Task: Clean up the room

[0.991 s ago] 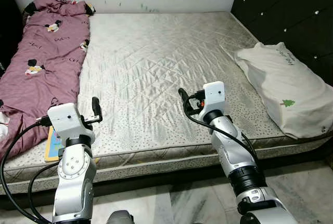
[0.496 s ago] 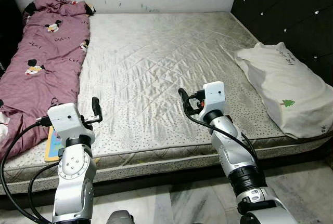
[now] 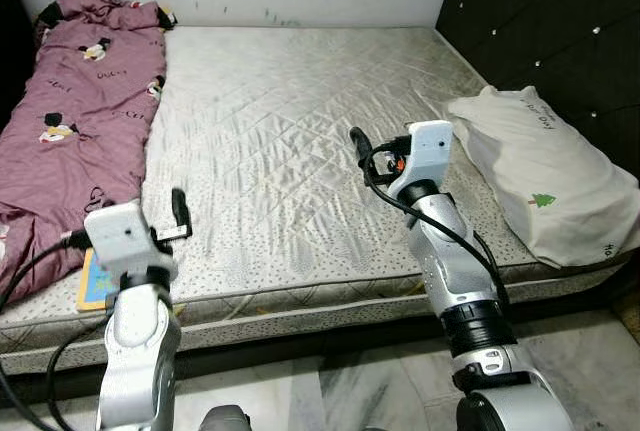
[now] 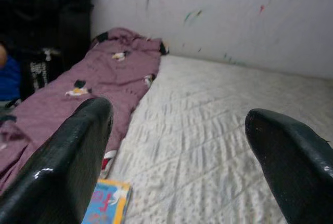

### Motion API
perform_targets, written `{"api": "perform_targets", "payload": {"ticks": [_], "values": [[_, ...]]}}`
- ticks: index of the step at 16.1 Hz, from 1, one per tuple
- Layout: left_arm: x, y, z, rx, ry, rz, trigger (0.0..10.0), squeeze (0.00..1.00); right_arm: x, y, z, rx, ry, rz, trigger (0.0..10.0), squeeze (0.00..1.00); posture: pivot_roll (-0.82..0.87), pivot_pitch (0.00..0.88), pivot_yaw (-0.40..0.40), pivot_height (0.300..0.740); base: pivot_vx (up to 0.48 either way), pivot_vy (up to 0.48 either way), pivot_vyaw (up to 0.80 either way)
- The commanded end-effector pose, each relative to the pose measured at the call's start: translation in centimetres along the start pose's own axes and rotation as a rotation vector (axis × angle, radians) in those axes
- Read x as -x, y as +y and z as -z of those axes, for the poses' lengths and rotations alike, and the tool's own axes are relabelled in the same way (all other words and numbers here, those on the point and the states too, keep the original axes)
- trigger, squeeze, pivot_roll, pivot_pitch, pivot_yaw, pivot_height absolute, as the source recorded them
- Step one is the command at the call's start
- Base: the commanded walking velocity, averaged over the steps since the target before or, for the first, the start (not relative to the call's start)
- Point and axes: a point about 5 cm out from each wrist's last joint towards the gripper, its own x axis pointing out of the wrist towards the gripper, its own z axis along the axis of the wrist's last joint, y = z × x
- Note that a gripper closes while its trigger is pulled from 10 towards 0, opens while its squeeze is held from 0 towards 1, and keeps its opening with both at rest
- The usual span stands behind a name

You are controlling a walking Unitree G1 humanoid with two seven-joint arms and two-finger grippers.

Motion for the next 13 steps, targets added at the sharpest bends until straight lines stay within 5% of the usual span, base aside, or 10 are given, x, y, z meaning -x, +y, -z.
{"api": "perform_targets", "payload": {"ticks": [1, 5, 10, 13], "values": [[0.3, 0.6, 0.2, -0.007, 0.001, -0.045, 10.0, 0.00, 0.4, -0.7, 0.5, 0.013, 0.027, 0.029, 10.0, 0.00, 0.15, 0.000, -0.077, 0.740, 0.000, 0.000, 0.00], [0.0, 0.7, 0.6, 0.001, 0.021, -0.037, 10.0, 0.00, 1.0, -0.9, 1.6, 0.003, 0.072, 0.025, 10.0, 0.00, 0.13, 0.000, -0.077, 0.740, 0.000, 0.000, -0.55], [-0.3, 0.4, 0.4, -0.043, 0.007, -0.036, 10.0, 0.00, 0.8, -1.0, 1.4, 0.039, 0.076, 0.014, 10.0, 0.00, 0.13, 0.008, -0.077, 0.740, 0.000, 0.000, 0.00], [-0.1, 0.9, 0.7, -0.073, -0.005, 0.006, 10.0, 0.00, 0.8, -0.4, 1.5, 0.064, 0.076, -0.012, 10.0, 0.00, 0.13, 0.016, -0.082, 0.740, 0.000, 0.000, 0.79]]}}
